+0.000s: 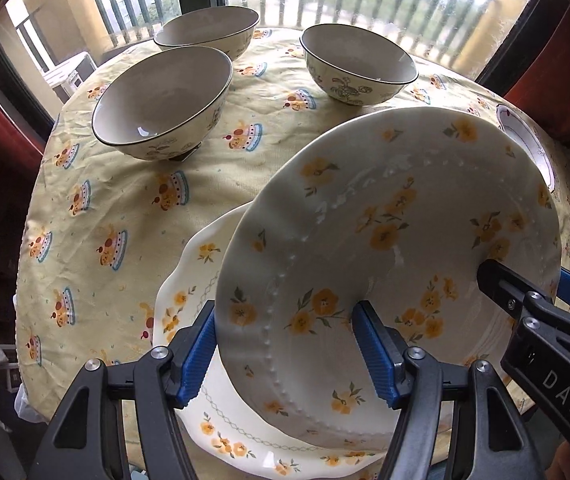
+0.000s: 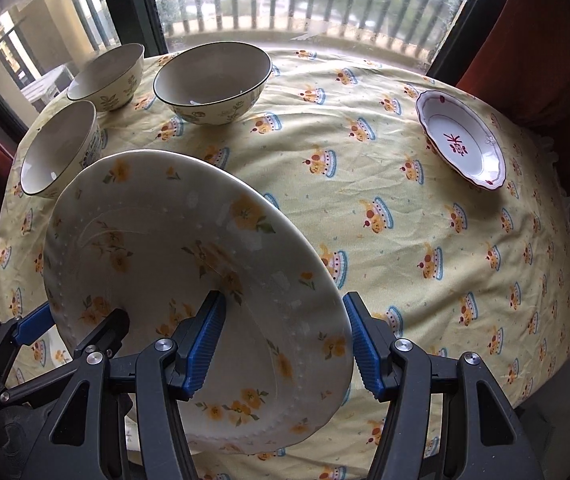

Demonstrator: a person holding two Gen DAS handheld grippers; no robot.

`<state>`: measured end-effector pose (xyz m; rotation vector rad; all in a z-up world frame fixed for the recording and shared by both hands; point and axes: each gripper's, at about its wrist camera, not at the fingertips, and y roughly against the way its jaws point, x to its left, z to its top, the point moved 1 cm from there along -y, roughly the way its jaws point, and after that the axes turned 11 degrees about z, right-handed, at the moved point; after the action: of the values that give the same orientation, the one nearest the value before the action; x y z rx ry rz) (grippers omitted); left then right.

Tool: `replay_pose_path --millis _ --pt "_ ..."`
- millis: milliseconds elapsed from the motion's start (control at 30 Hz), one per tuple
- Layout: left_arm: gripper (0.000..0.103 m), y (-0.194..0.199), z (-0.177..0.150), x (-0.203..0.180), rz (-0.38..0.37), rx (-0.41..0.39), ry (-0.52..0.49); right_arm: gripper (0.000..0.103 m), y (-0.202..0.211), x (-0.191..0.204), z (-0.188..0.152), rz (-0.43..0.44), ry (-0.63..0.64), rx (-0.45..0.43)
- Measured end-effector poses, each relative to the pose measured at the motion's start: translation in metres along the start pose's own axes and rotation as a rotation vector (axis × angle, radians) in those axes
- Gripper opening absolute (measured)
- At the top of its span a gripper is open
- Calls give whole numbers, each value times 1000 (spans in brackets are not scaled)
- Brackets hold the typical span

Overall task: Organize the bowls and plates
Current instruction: 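Lift the beaded-rim plate and carry it over the wavy-rimmed plate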

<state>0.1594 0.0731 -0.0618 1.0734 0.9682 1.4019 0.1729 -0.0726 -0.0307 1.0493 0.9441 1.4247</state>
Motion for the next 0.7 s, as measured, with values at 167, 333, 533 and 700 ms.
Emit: replay_pose_path --millis 167,333,533,700 --pt "69 -9 -5 8 -15 18 3 63 -7 12 -6 -19 9 25" --pt "69 -20 -11 13 -27 36 9 63 -16 16 -8 -31 11 45" --pt "69 -36 -10 11 -29 66 17 63 -30 16 -5 -42 11 75" --pt "69 -46 -8 7 -23 89 20 63 -40 15 -4 -40 14 99"
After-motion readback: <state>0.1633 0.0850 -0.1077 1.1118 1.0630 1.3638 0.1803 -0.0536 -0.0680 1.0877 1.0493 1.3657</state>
